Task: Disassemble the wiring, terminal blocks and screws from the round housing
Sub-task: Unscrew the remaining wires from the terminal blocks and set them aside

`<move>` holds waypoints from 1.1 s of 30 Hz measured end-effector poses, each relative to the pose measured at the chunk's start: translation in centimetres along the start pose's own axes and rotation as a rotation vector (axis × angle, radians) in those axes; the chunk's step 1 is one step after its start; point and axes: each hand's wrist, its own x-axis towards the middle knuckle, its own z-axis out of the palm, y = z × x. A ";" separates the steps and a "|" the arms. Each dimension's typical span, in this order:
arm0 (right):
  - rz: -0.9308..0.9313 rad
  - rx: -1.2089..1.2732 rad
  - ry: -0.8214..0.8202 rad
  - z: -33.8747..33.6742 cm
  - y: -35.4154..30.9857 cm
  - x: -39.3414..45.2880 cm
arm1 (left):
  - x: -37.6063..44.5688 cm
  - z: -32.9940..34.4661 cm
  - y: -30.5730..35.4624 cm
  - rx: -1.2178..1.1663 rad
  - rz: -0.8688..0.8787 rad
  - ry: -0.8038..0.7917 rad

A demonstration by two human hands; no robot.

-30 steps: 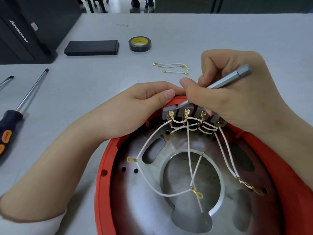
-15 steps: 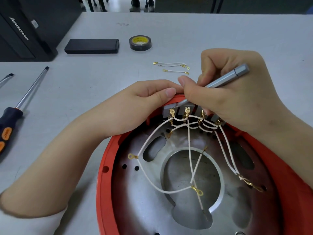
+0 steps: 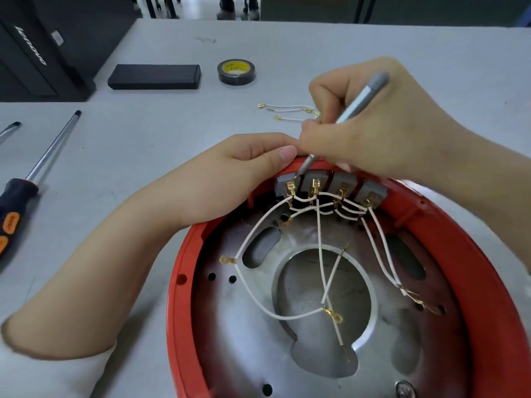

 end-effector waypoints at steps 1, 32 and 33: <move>0.059 0.081 -0.019 -0.2 0.1 0.6 | 0.0 0.0 0.0 0.003 -0.007 0.000; 0.044 0.114 0.209 1.1 0.9 -2.4 | -0.1 -0.1 -0.1 0.016 0.016 0.019; 0.044 0.116 0.207 1.1 0.9 -2.4 | -0.1 -0.1 -0.1 0.017 0.016 0.018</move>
